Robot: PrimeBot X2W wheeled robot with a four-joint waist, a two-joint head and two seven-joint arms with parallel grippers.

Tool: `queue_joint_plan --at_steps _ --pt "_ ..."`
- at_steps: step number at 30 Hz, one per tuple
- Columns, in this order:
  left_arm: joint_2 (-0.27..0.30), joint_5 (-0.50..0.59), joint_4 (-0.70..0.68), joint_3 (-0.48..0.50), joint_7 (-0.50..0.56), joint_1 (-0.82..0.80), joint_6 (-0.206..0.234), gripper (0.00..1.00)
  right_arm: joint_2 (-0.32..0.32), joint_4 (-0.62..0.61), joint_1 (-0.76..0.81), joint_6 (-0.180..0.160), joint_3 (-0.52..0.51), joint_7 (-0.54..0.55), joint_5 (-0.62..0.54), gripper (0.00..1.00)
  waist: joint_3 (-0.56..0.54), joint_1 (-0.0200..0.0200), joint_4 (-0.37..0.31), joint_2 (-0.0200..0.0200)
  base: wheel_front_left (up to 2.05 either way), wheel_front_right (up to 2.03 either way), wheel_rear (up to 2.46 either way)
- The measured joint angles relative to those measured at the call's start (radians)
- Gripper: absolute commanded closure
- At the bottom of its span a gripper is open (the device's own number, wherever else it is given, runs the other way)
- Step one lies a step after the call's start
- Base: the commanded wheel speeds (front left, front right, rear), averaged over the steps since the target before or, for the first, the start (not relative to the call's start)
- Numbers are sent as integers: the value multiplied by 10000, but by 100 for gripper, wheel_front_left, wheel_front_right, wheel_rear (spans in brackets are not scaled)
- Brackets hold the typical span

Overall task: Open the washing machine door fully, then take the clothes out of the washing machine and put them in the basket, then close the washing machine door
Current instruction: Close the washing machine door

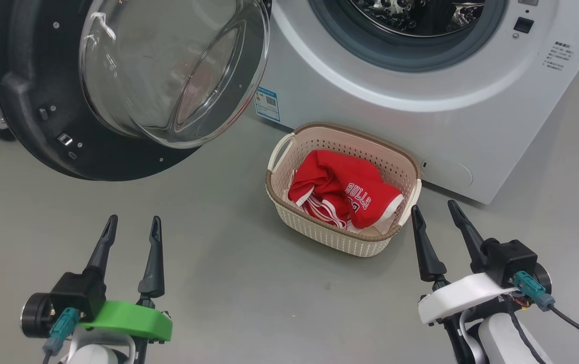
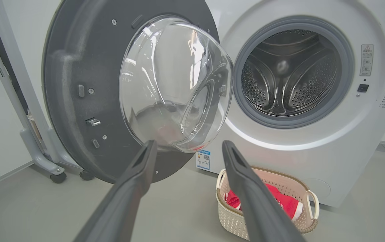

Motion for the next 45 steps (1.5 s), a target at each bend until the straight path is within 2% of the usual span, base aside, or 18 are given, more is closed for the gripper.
queue_joint_plan --at_steps 45 --pt "0 46 -136 31 0 207 6 0 21 132 0 31 121 0 2 0 -189 0 231 0 0 0 0"
